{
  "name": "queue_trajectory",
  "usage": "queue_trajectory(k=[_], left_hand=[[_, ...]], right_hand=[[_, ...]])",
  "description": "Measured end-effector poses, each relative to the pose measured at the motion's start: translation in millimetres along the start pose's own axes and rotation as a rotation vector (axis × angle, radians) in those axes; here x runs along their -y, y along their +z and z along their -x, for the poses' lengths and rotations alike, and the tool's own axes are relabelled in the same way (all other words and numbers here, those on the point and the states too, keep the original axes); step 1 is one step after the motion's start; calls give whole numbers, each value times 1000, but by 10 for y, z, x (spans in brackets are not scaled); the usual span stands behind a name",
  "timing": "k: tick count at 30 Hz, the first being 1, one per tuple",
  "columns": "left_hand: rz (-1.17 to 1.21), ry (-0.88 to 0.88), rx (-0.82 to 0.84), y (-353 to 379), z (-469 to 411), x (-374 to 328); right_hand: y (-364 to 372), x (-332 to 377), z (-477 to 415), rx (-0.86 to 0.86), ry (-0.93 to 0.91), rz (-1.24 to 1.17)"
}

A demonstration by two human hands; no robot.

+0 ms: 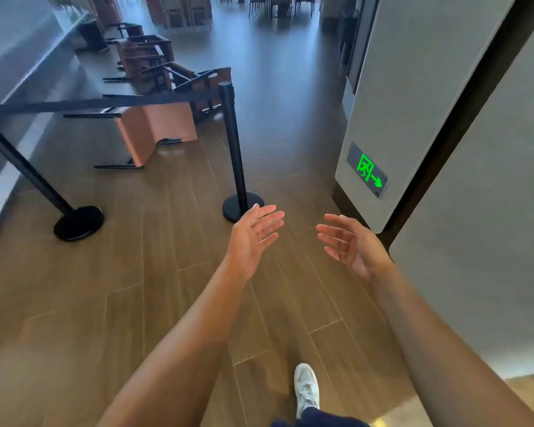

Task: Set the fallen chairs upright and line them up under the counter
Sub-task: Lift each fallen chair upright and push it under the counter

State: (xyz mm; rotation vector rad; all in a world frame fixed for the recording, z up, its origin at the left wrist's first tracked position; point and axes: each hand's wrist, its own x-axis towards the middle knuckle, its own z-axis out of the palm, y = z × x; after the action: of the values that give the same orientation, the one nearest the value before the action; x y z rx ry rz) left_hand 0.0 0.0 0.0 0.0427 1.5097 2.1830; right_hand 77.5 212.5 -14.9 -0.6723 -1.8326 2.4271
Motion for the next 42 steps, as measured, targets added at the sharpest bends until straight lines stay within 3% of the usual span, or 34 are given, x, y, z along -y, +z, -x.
queue_trajectory(k=[15, 23, 42], left_hand=[[-4, 14, -53, 418, -1562, -190], [-31, 13, -58, 371, -2565, -336], [-37, 15, 10, 300, -5150, -1242]], right_hand=[[-609, 794, -1639, 81, 74, 98], [-630, 828, -2492, 61, 70, 40], [-341, 1742, -4738, -56, 48, -72]])
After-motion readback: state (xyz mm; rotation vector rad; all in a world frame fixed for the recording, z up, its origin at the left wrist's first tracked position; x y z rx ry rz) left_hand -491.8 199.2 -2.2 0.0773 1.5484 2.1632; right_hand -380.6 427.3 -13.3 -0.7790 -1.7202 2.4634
